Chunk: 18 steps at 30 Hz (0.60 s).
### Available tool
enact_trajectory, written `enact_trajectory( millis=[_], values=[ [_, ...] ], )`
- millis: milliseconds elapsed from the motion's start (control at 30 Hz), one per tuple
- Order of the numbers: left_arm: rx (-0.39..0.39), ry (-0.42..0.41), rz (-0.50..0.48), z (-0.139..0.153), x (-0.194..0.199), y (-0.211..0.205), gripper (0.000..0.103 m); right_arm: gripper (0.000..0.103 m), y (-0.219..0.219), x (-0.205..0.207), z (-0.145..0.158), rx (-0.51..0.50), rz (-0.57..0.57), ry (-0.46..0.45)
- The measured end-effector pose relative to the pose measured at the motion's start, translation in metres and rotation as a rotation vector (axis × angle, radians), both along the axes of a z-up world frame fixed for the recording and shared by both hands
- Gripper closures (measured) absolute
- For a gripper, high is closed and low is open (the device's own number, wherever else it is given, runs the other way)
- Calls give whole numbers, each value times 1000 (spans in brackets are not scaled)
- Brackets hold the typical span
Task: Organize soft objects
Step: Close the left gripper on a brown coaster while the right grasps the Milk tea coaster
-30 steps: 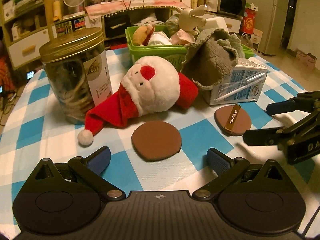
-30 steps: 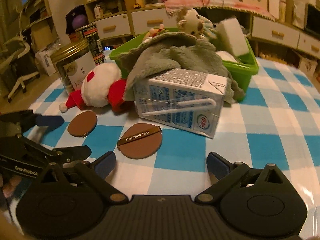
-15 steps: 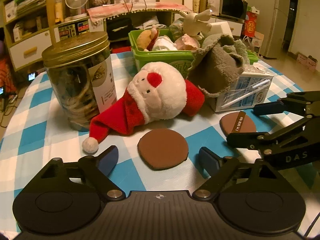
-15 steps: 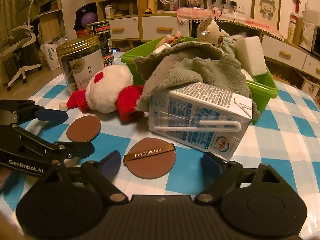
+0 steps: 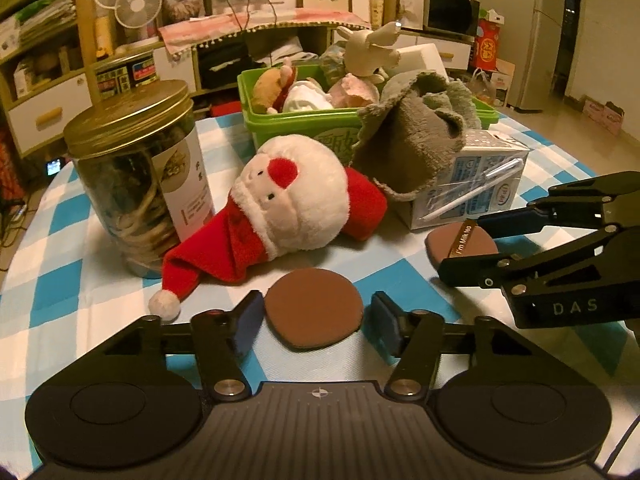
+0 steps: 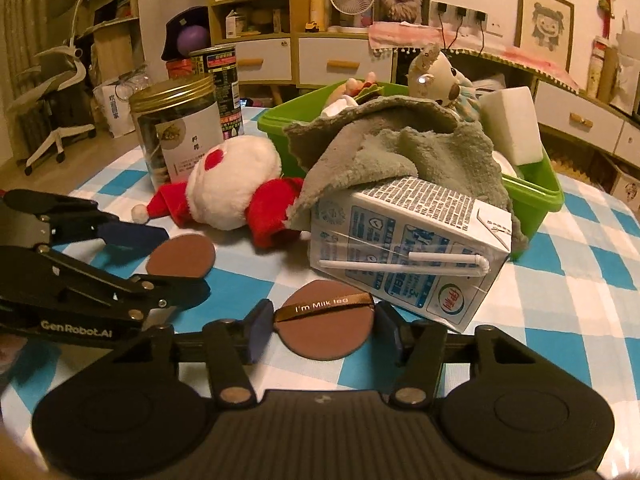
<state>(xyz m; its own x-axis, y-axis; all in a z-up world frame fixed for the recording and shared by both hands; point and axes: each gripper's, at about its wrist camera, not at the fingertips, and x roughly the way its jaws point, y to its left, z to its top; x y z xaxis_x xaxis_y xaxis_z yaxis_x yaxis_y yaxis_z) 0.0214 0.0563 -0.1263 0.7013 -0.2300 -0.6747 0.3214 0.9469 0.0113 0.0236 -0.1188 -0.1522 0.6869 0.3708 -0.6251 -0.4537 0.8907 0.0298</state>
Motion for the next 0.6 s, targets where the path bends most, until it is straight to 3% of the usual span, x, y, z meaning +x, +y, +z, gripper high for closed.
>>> enact_trajectory(
  millis=[600],
  values=[
    [-26, -5, -8, 9, -3, 0, 51, 69, -29, -6, 8, 71, -27, 27]
  ],
)
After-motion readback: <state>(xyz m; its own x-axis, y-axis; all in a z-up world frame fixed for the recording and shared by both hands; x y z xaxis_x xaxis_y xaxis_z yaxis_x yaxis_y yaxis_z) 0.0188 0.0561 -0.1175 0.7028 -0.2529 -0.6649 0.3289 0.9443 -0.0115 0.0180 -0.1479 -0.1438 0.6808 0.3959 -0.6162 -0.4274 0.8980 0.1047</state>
